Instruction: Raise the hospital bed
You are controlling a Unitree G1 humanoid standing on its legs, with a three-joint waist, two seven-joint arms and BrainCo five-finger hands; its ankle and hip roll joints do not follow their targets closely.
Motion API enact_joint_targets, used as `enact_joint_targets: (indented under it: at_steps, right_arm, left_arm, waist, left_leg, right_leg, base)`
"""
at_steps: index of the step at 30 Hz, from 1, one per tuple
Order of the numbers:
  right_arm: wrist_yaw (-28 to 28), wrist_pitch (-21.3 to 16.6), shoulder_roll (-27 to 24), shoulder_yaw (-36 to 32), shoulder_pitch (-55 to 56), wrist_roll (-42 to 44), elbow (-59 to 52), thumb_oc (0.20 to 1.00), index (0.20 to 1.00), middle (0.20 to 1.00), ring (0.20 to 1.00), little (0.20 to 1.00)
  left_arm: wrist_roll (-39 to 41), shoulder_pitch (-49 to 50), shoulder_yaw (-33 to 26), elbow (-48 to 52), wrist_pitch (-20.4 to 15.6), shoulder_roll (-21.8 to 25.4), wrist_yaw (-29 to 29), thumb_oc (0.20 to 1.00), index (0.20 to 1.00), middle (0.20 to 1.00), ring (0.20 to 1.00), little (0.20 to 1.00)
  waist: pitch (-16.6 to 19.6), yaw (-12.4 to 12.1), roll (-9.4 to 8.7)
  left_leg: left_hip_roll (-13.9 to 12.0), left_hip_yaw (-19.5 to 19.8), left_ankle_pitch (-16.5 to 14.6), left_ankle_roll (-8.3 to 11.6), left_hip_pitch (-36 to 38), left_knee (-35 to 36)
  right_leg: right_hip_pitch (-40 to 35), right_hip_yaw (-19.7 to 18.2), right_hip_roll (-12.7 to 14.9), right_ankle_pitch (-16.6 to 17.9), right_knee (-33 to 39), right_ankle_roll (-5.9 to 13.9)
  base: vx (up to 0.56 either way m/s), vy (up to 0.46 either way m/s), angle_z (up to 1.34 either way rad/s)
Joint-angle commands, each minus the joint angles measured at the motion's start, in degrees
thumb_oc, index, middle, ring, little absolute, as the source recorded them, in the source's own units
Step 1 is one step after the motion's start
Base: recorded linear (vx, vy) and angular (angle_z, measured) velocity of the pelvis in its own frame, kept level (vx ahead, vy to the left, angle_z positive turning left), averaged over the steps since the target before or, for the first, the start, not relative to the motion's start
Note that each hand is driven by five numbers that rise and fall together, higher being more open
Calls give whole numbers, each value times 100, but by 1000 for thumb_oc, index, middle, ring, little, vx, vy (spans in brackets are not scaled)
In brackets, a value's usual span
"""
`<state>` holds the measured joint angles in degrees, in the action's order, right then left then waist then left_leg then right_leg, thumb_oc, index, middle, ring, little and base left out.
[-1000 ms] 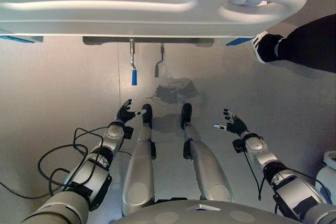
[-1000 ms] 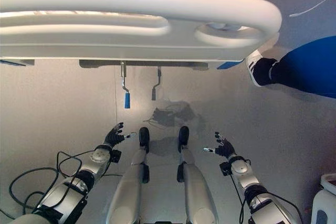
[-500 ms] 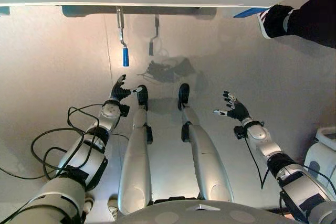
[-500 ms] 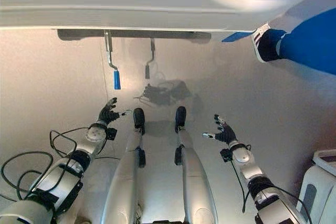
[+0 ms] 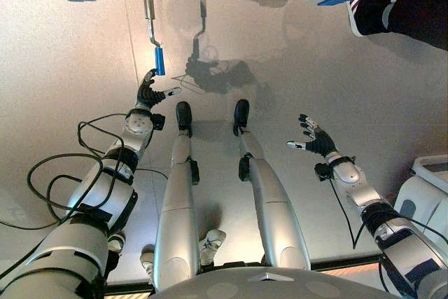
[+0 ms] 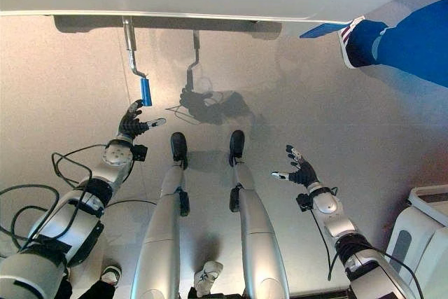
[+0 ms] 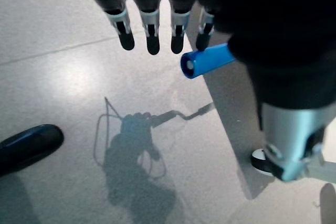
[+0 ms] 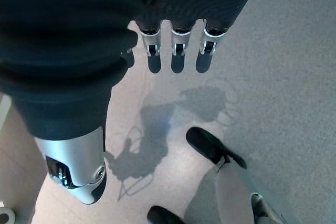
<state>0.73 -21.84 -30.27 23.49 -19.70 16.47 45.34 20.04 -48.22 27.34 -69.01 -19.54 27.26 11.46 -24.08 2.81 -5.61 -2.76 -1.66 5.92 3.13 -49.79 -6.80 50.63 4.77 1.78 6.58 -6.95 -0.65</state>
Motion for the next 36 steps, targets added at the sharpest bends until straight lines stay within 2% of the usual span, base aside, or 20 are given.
enact_joint_targets:
  at_steps: [1, 10, 11, 12, 13, 14, 16, 17, 18, 20, 21, 22, 23, 24, 30, 31, 32, 34, 35, 36]
  right_arm:
    - [22, -202, -317, 82, 366, 153, -312, 1000, 1000, 1000, 1000, 1000]
    - [-69, -213, -319, 168, 352, 217, -312, 1000, 1000, 1000, 1000, 1000]
    - [-69, -214, -319, 163, 345, 218, -316, 1000, 1000, 1000, 1000, 1000]
    - [-76, -209, -331, 191, 356, 203, -295, 1000, 1000, 1000, 1000, 1000]
    - [-80, -205, -326, 206, 346, 198, -279, 1000, 1000, 1000, 1000, 1000]
    - [-80, -206, -325, 201, 338, 199, -282, 1000, 1000, 1000, 1000, 1000]
    - [-89, -210, -341, 240, 293, 166, -267, 1000, 1000, 1000, 1000, 1000]
    - [-90, -209, -341, 246, 299, 166, -262, 1000, 1000, 1000, 1000, 1000]
    - [-90, -214, -340, 252, 282, 163, -245, 1000, 1000, 1000, 1000, 1000]
    - [-105, -219, -344, 279, 309, 145, -299, 1000, 1000, 1000, 1000, 1000]
    - [-105, -218, -345, 285, 316, 145, -295, 1000, 1000, 1000, 1000, 1000]
    - [-128, -221, -390, 293, 330, 103, -397, 1000, 1000, 1000, 1000, 1000]
    - [-129, -219, -390, 298, 338, 103, -394, 1000, 1000, 1000, 1000, 1000]
    - [-153, -230, -403, 322, 333, 75, -370, 1000, 1000, 1000, 1000, 1000]
    - [-189, -214, -487, 333, 338, 68, -431, 1000, 1000, 1000, 1000, 1000]
    - [-199, -217, -498, 337, 349, 74, -437, 1000, 1000, 1000, 1000, 1000]
    - [-211, -224, -511, 327, 346, 81, -451, 1000, 1000, 1000, 1000, 1000]
    - [-220, -221, -528, 329, 359, 76, -496, 1000, 1000, 1000, 1000, 1000]
    - [-222, -234, -566, 303, 378, 64, -574, 1000, 1000, 1000, 1000, 1000]
    - [-233, -235, -579, 300, 400, 64, -616, 1000, 1000, 1000, 1000, 1000]
  left_arm:
    - [218, -52, -124, -51, -214, 51, 124, 1000, 1000, 1000, 1000, 1000]
    - [284, -288, -103, -163, -202, 188, 114, 1000, 1000, 1000, 1000, 1000]
    - [283, -298, -103, -161, -203, 193, 116, 1000, 1000, 1000, 1000, 1000]
    - [296, -340, -104, -144, -204, 209, 119, 1000, 1000, 1000, 1000, 1000]
    - [284, -350, -90, -152, -196, 207, 116, 1000, 1000, 1000, 1000, 1000]
    - [284, -360, -90, -150, -198, 211, 118, 1000, 1000, 1000, 1000, 1000]
    - [243, -401, -58, -110, -202, 235, 124, 1000, 1000, 1000, 1000, 1000]
    - [244, -391, -58, -113, -201, 231, 123, 1000, 1000, 1000, 1000, 1000]
    - [229, -418, -50, -115, -198, 247, 134, 1000, 1000, 1000, 1000, 1000]
    - [205, -464, -36, -129, -193, 280, 128, 1000, 1000, 1000, 1000, 1000]
    - [206, -454, -36, -131, -191, 276, 126, 1000, 1000, 1000, 1000, 1000]
    - [189, -500, -27, -134, -201, 321, 119, 1000, 1000, 1000, 1000, 1000]
    - [190, -491, -27, -136, -199, 317, 117, 1000, 1000, 1000, 1000, 1000]
    - [198, -540, -27, -162, -200, 348, 117, 1000, 1000, 1000, 1000, 1000]
    - [288, -736, 12, -320, -155, 453, 34, 1000, 1000, 1000, 1000, 1000]
    - [285, -748, 23, -355, -159, 463, 20, 1000, 1000, 1000, 1000, 1000]
    - [272, -773, 36, -356, -163, 483, 19, 1000, 1000, 1000, 1000, 1000]
    - [269, -772, 54, -355, -161, 478, 7, 1000, 1000, 1000, 1000, 1000]
    - [269, -811, 70, -347, -170, 504, 8, 1000, 1000, 1000, 1000, 1000]
    - [272, -808, 73, -352, -169, 509, 3, 1000, 1000, 1000, 1000, 1000]
  waist:
    - [124, 7, 31]
    - [145, 52, -4]
    - [119, 69, -22]
    - [148, 60, -4]
    - [155, 62, 3]
    - [129, 80, -15]
    - [143, 80, -9]
    - [169, 62, 9]
    - [146, 80, -8]
    - [157, 91, -15]
    - [184, 72, 3]
    - [170, 97, -28]
    - [197, 78, -9]
    - [185, 104, -36]
    - [212, 163, -78]
    - [243, 152, -61]
    - [216, 174, -86]
    - [248, 158, -70]
    - [219, 185, -96]
    - [245, 169, -79]
  left_leg:
    - [186, 140, -185, -170, -194, -179]
    - [174, 154, -417, -152, -221, -230]
    - [195, 116, -251, -179, -306, -238]
    - [173, 163, -433, -155, -224, -241]
    - [176, 161, -439, -156, -218, -232]
    - [198, 123, -272, -183, -303, -240]
    - [205, 116, -287, -188, -299, -231]
    - [183, 154, -454, -162, -213, -223]
    - [205, 112, -289, -187, -298, -228]
    - [208, 98, -298, -185, -287, -218]
    - [186, 136, -465, -159, -202, -209]
    - [211, 94, -311, -187, -284, -222]
    - [188, 133, -479, -160, -199, -213]
    - [210, 98, -328, -188, -307, -242]
    - [200, 103, -314, -184, -353, -221]
    - [175, 146, -481, -158, -270, -207]
    - [198, 108, -313, -185, -361, -216]
    - [175, 147, -487, -161, -292, -210]
    - [205, 108, -323, -186, -402, -226]
    - [180, 150, -492, -159, -324, -215]
  right_leg:
    - [84, -118, 136, 55, -150, 534]
    - [99, -151, 96, -98, -192, 583]
    - [168, -127, 127, 33, -177, 548]
    - [97, -151, 100, -107, -198, 581]
    - [99, -152, 100, -112, -197, 581]
    - [167, -128, 131, 20, -182, 546]
    - [168, -138, 124, 14, -173, 549]
    - [99, -163, 93, -118, -188, 583]
    - [166, -142, 126, 16, -166, 550]
    - [155, -154, 121, 13, -140, 552]
    - [87, -178, 89, -119, -154, 587]
    - [154, -158, 112, 0, -130, 552]
    - [85, -182, 80, -131, -143, 586]
    - [162, -158, 109, -9, -128, 553]
    - [198, -166, 111, 25, -88, 571]
    - [142, -184, 73, -109, -100, 604]
    - [214, -159, 104, 23, -85, 572]
    - [157, -186, 71, -108, -97, 607]
    - [248, -170, 103, 25, -85, 578]
    - [193, -194, 69, -104, -95, 615]
  base:
    - [0, 0, 0]
    - [23, 2, 0]
    - [0, 0, 0]
    - [0, 0, 0]
    - [0, 0, 0]
    - [-37, 9, -2]
    - [23, 10, -1]
    - [0, 0, 0]
    - [0, 0, 0]
    - [21, 12, -1]
    - [0, 0, 0]
    - [73, 6, -1]
    - [-42, 13, -1]
    - [0, 0, 0]
    - [4, 3, 0]
    - [0, 0, 0]
    - [0, 0, 0]
    - [6, 2, -2]
    - [76, 5, -2]
    - [-46, 0, -2]
